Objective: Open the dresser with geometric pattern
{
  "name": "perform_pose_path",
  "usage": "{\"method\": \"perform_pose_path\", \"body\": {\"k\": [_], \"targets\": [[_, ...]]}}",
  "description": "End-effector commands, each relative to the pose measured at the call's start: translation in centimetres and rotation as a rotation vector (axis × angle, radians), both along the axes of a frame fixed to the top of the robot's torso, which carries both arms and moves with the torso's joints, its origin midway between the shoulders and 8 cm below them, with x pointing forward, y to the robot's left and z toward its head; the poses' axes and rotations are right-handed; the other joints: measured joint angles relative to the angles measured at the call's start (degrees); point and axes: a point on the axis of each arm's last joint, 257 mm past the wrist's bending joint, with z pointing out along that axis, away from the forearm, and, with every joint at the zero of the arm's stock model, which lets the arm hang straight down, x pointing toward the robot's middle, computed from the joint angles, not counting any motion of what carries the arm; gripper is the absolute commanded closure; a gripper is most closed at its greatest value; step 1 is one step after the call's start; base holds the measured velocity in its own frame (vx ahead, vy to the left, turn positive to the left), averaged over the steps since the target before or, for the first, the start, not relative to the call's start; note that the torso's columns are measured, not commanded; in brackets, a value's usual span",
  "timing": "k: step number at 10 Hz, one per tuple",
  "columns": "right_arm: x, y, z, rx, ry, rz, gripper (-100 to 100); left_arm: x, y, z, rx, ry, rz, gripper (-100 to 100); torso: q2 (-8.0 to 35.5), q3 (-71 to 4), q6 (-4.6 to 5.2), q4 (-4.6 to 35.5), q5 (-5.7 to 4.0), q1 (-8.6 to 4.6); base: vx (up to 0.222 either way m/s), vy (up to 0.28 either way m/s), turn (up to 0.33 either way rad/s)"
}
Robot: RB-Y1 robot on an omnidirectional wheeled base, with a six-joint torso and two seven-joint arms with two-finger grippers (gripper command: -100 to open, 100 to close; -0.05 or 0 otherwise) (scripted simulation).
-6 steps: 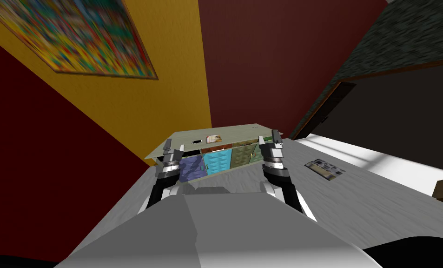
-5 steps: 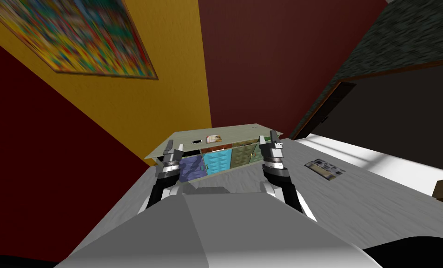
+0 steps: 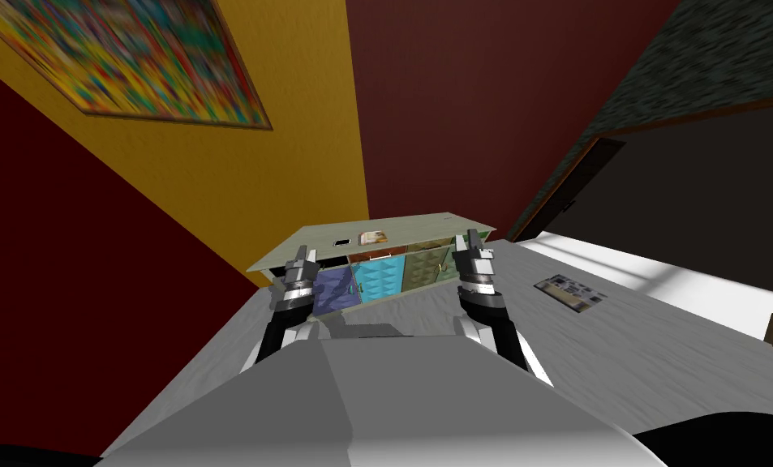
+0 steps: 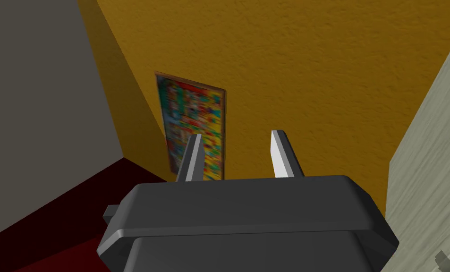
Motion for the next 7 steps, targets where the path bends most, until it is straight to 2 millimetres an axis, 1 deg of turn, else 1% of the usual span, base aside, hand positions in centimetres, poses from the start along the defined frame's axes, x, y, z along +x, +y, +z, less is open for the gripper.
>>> {"method": "perform_pose_path", "body": {"k": [1,3,4,5,7], "targets": [[0.0,0.0,0.0,0.000,0.000,0.000,0,0.0,0.0,0.0,0.000,0.000,0.000,0,4.2,-8.5,0.00,4.2,0.00,0.00,0.000,0.000,0.000],[0.0,0.0,0.0,0.000,0.000,0.000,0,0.0,0.0,0.0,0.000,0.000,0.000,0,12.7,-25.4,0.00,12.7,0.00,0.00,0.000,0.000,0.000],[0.0,0.0,0.0,0.000,0.000,0.000,0,0.1,-0.3,-0.2,0.031,0.005,-0.017,-100,16.9,-33.8,0.00,16.9,0.00,0.00,0.016,-0.010,0.008],[0.0,0.0,0.0,0.000,0.000,0.000,0,0.2,-0.4,-0.4,0.051,0.009,-0.029,-100,18.8,-37.8,0.00,18.8,0.00,-0.01,0.024,-0.023,0.012],[0.0,0.0,0.0,0.000,0.001,0.000,0,0.4,-0.6,-1.1,0.085,0.014,-0.049,-100,19.5,-39.2,0.00,19.5,-0.02,-0.06,0.037,-0.035,0.015]]}}
